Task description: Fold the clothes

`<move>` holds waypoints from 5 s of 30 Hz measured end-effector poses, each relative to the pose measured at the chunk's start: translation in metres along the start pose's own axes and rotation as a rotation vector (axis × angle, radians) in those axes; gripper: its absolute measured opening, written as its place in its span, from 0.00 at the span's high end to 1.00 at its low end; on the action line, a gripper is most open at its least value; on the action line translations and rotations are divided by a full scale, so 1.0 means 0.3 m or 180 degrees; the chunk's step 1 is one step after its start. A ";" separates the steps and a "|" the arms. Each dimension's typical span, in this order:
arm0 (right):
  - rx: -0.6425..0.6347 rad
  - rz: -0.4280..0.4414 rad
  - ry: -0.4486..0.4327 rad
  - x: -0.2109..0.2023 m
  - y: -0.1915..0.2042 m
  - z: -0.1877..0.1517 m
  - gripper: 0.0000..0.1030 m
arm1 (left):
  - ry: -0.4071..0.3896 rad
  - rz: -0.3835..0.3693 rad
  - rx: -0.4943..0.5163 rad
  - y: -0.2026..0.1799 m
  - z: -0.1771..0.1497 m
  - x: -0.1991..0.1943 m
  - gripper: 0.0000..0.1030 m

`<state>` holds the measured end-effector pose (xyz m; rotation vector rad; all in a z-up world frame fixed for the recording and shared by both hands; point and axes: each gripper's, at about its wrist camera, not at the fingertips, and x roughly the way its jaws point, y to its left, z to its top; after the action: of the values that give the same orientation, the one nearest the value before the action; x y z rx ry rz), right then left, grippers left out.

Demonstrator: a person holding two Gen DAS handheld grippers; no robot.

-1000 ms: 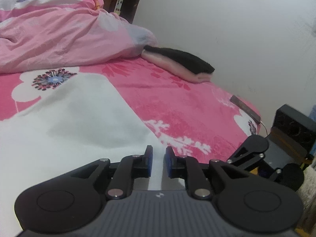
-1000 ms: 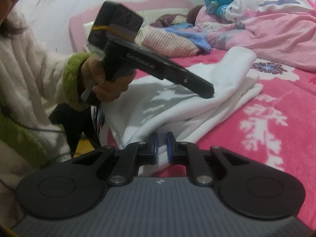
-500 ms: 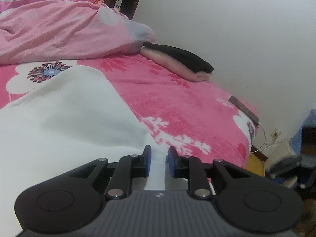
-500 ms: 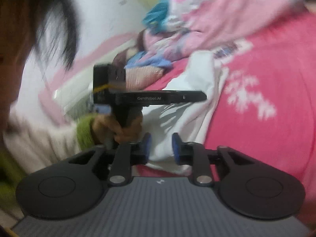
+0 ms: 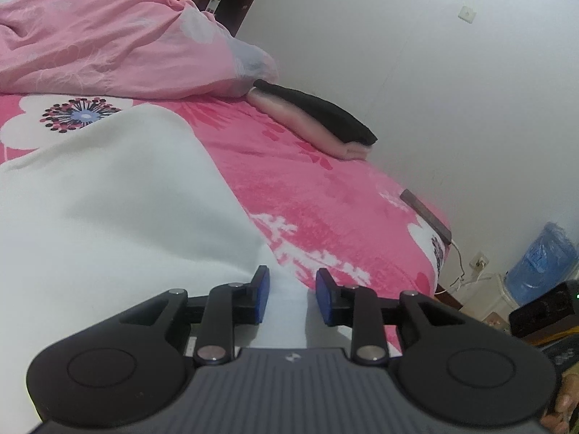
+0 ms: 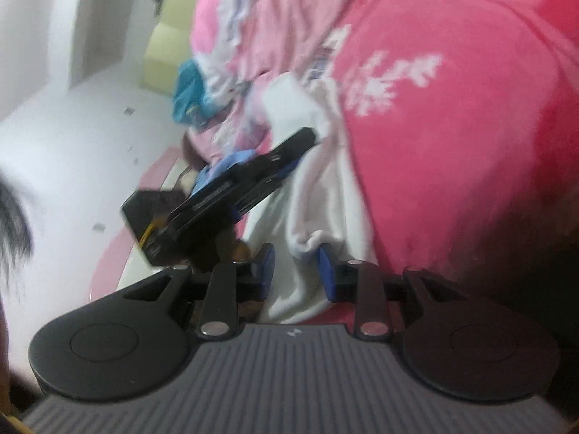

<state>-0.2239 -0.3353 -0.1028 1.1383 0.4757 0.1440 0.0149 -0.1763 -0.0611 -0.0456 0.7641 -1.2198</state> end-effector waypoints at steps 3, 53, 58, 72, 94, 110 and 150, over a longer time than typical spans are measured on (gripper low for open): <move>0.0185 -0.0061 -0.0044 0.014 -0.018 -0.004 0.74 | -0.0015 -0.0022 -0.0014 0.005 -0.003 -0.001 0.72; -0.0208 -0.0493 -0.0318 0.022 0.084 -0.030 0.93 | -0.0128 0.1465 0.1613 -0.262 -0.476 -0.516 0.89; -0.0392 -0.0541 -0.0318 0.017 0.101 -0.039 0.93 | -0.0097 0.1423 0.1509 -0.238 -0.474 -0.525 0.96; -0.1680 -0.1227 -0.0641 -0.056 0.300 -0.077 0.82 | -0.0389 0.0629 0.0726 -0.168 -0.408 -0.644 0.80; -0.1859 -0.1823 -0.0601 0.210 0.234 0.020 0.93 | -0.0314 0.0286 0.0092 -0.001 -0.429 -0.580 0.75; -0.1594 -0.1459 -0.0843 0.020 0.225 -0.115 0.94 | -0.0189 0.0252 -0.0065 0.013 -0.467 -0.635 0.72; -0.2163 -0.0729 -0.0191 0.244 0.422 -0.077 0.93 | -0.0535 0.0057 -0.0730 0.105 -0.315 -0.652 0.66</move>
<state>-0.1525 -0.2371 -0.0181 0.4180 0.4512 0.0617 -0.0366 0.0365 -0.0474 -0.3250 0.7519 -1.0916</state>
